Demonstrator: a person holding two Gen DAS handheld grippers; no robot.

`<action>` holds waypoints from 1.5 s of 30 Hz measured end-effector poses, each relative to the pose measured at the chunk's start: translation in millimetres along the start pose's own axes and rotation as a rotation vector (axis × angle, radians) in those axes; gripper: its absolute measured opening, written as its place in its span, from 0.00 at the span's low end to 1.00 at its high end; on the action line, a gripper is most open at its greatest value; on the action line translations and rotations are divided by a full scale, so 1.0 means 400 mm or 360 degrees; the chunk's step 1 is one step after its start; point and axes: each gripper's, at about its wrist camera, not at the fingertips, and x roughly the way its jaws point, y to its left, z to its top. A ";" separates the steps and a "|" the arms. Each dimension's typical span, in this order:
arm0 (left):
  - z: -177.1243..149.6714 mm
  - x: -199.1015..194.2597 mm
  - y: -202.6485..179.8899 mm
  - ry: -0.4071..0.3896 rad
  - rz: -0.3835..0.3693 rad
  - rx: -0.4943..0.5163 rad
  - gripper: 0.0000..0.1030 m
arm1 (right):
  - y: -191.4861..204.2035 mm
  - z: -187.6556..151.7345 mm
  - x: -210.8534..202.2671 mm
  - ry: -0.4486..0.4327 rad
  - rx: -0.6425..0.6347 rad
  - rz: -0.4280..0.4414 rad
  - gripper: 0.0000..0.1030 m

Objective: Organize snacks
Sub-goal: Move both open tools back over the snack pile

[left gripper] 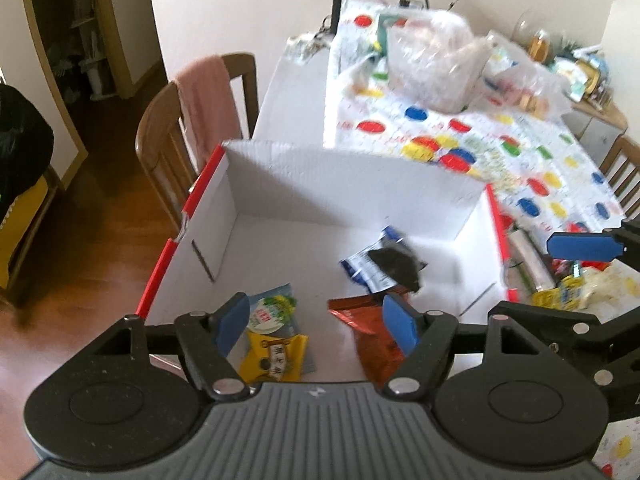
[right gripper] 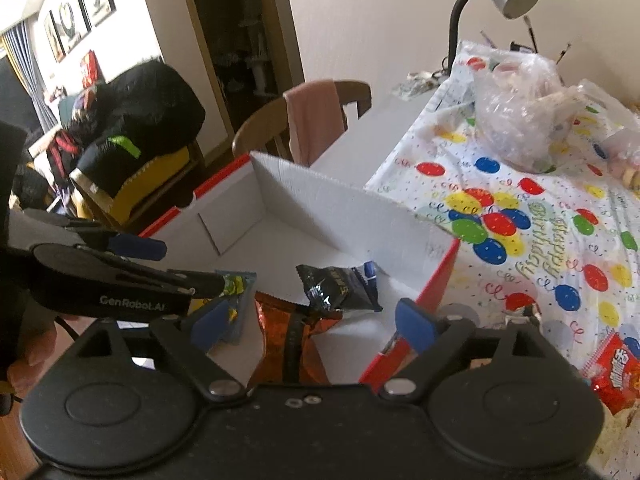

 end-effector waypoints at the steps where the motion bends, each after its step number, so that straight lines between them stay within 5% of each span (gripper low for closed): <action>1: -0.002 -0.010 -0.007 -0.0019 -0.0007 0.0000 0.71 | -0.005 -0.003 -0.013 -0.0022 0.0006 0.0007 0.92; 16: -0.070 -0.150 -0.176 -0.0393 -0.0138 0.0016 0.82 | -0.078 -0.090 -0.184 -0.0207 0.0050 0.0056 1.00; 34: -0.100 -0.086 -0.460 -0.0241 -0.0288 0.0109 0.83 | -0.321 -0.249 -0.346 -0.0178 0.0173 -0.0129 1.00; 45: -0.110 -0.009 -0.594 -0.0149 -0.0402 0.0325 0.83 | -0.482 -0.300 -0.337 -0.0054 -0.0011 -0.0210 0.99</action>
